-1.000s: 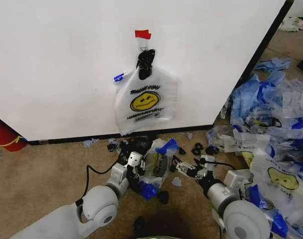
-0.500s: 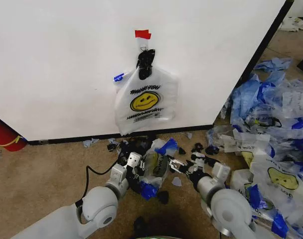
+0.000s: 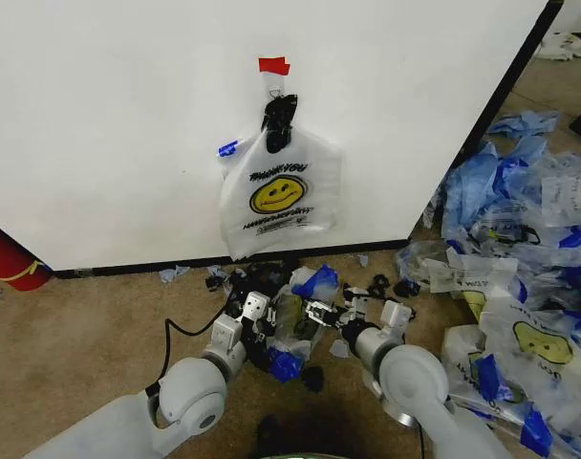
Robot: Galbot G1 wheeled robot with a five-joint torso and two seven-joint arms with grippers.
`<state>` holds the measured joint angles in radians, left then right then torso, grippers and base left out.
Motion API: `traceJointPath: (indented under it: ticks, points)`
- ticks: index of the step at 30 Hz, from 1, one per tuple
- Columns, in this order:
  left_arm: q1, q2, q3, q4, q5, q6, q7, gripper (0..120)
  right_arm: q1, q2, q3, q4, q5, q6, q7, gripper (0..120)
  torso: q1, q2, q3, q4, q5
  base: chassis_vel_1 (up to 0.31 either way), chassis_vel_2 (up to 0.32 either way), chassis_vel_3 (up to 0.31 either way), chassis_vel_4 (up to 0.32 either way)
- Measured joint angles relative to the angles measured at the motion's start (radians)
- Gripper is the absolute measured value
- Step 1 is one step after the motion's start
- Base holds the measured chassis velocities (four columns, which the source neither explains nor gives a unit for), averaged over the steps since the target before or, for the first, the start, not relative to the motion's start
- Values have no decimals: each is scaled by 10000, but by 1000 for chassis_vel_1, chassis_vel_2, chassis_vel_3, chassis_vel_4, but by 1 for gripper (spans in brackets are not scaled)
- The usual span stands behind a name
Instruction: Pick up the garbage bag from the wall and place it over the trash bin.
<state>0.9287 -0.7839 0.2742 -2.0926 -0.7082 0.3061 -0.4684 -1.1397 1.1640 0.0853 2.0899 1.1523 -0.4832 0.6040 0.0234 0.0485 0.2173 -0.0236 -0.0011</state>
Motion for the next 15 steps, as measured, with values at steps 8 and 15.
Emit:
traceJointPath:
  ticks: [8, 15]
  points:
    - [-68, -62, -4, 118, 4, -34, -4, 0, 452, 307, -456, -102, 280, -232, 1146, 100, 0, 0, 0, 1, 0, 0, 0, 0, 0]
    - [-111, -80, -2, 190, 3, -54, -13, 0, 720, 532, -759, 272, 853, -837, 3018, 100, 0, 0, -1, 0, 0, 0, 0, 0, 0]
